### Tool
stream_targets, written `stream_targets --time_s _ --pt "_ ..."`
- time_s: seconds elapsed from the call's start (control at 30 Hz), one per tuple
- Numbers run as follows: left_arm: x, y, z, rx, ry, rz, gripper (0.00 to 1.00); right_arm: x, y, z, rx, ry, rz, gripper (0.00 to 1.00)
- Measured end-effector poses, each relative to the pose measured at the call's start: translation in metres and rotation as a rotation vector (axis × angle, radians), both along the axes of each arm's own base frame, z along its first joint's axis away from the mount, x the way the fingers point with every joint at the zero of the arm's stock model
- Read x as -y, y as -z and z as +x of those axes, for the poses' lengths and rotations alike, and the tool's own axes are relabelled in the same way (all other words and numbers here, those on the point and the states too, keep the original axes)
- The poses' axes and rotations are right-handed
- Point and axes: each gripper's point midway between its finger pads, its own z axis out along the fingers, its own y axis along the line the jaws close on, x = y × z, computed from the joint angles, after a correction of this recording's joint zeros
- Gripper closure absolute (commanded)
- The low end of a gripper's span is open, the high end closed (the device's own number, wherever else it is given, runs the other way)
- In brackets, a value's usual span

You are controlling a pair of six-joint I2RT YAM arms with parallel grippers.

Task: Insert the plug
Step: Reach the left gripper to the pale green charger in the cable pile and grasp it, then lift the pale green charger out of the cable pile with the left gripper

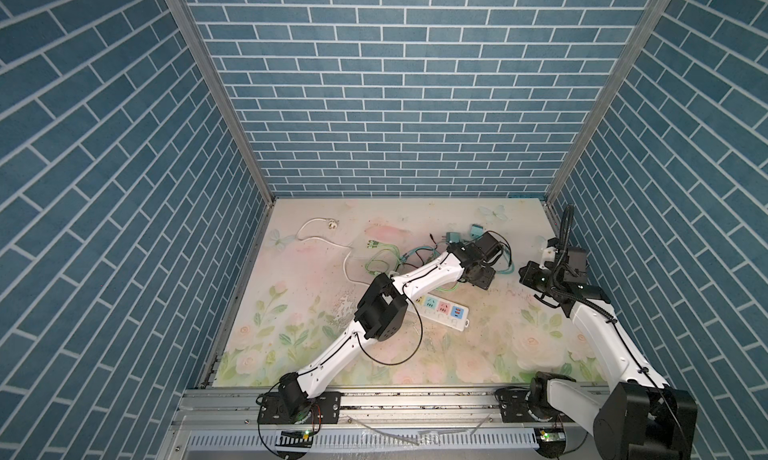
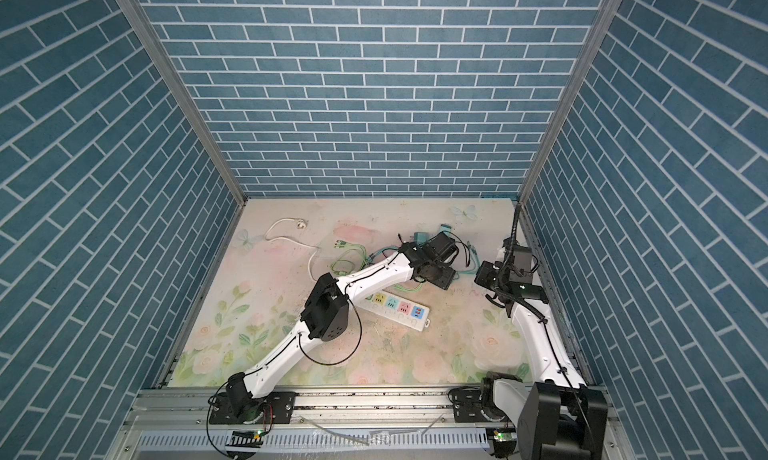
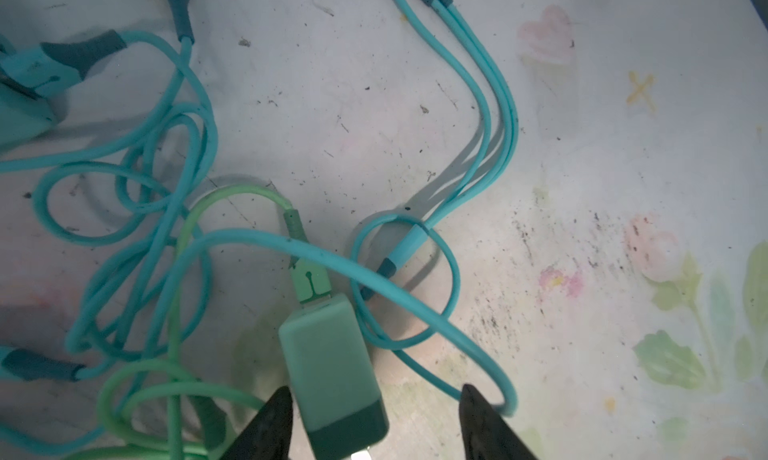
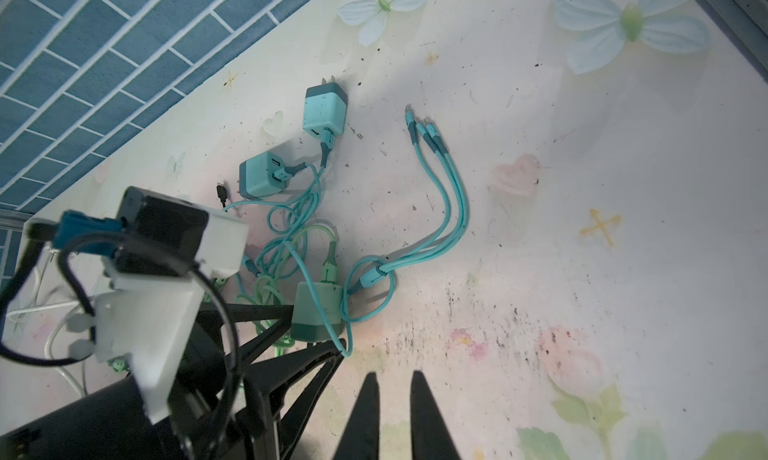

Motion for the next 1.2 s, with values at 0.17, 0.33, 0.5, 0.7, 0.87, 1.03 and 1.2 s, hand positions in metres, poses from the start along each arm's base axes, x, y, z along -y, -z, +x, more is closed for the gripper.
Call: stream_targets --time_s 0.17,0.33,0.5,0.7,0.87,1.03,1.2 --pt "-0.002 0.001 0.004 -0.002 -0.014 -0.003 0.41 -0.001 -0.001 0.0 0.007 -0.004 0.004 0.84" --pt "-0.003 0.005 0.009 -0.004 -0.026 -0.005 0.43 -0.002 -0.001 -0.001 0.009 -0.01 0.01 0.84" --pt "-0.004 0.009 0.013 -0.005 -0.033 -0.006 0.45 -0.004 -0.001 -0.001 0.011 -0.015 0.015 0.84" --pt "-0.005 0.009 0.015 -0.005 -0.039 -0.008 0.48 -0.006 -0.002 -0.001 0.014 -0.024 0.023 0.84" --pt "-0.004 0.013 0.017 -0.006 -0.044 -0.011 0.5 -0.007 -0.001 -0.001 0.013 -0.028 0.028 0.84" --pt "-0.002 0.023 0.019 -0.007 -0.046 -0.011 0.53 -0.007 -0.001 -0.002 0.012 -0.031 0.031 0.84" --pt "-0.003 0.023 0.02 -0.006 -0.049 -0.011 0.57 -0.008 -0.002 -0.003 0.022 -0.033 0.033 0.84"
